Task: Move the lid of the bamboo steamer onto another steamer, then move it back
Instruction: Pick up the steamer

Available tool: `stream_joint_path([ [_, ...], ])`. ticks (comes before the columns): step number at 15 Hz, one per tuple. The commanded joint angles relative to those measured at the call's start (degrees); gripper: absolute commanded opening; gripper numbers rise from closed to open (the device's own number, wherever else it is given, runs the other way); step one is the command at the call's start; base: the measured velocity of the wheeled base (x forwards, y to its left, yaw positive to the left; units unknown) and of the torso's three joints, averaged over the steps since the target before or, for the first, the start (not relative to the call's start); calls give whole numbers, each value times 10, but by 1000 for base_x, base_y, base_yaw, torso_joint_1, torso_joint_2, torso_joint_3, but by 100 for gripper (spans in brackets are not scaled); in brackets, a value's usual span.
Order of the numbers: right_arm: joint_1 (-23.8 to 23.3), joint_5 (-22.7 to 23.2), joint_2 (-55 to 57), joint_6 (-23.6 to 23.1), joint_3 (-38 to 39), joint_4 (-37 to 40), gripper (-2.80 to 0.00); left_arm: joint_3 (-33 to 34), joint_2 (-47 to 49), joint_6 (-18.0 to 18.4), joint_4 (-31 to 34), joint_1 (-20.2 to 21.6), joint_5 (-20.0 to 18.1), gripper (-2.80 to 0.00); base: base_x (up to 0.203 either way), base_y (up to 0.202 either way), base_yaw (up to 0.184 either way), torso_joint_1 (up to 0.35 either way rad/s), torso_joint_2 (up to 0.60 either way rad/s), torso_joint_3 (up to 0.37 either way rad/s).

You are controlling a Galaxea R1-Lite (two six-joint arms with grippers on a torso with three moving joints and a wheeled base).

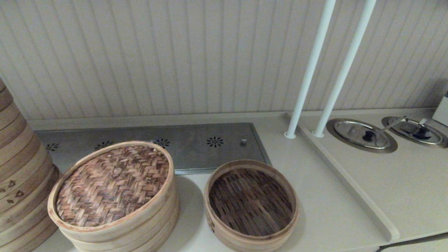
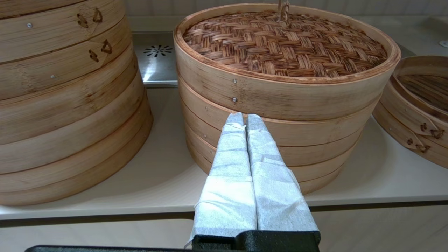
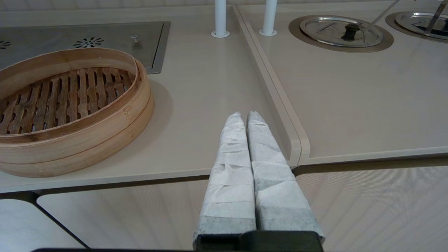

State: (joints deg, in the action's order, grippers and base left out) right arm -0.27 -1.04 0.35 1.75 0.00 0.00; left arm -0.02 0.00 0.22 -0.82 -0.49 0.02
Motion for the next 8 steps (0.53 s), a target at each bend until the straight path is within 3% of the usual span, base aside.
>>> stream_joint_path([
  [1,1,0,1,0,2,0,-280,-2,0,2,3,0,0,-280,0,0,0,0,0,0],
  [6,0,0,1,0,2,0,-280,-23,-1,11,50,0,1,-280,0,0,0,0,0,0],
  [8,0,0,1,0,2,0,-280,-88,7,12,80,0,-4,-280,0,0,0,0,0,0],
])
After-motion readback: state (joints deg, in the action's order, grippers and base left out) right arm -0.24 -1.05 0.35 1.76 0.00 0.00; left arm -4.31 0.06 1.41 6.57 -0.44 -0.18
